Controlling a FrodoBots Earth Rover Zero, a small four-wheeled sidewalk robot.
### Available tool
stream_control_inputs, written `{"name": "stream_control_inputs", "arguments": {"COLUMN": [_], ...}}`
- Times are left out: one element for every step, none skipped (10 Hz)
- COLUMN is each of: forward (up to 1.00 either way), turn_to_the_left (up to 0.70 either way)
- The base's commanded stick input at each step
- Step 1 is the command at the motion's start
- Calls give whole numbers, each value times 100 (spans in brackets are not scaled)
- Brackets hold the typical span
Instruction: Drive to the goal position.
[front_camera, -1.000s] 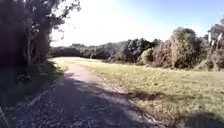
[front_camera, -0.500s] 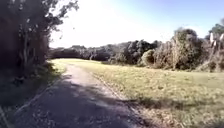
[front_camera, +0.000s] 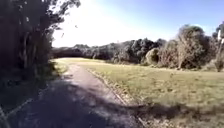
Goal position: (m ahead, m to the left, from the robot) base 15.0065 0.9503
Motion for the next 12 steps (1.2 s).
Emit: {"name": "stream_control_inputs", "arguments": {"forward": [50, 50, 50, 50, 50, 50, 50, 50, 50, 50, 50, 50], "turn_to_the_left": [9, 4, 3, 3, 3, 3, 3, 3, 3, 3, 3, 3]}}
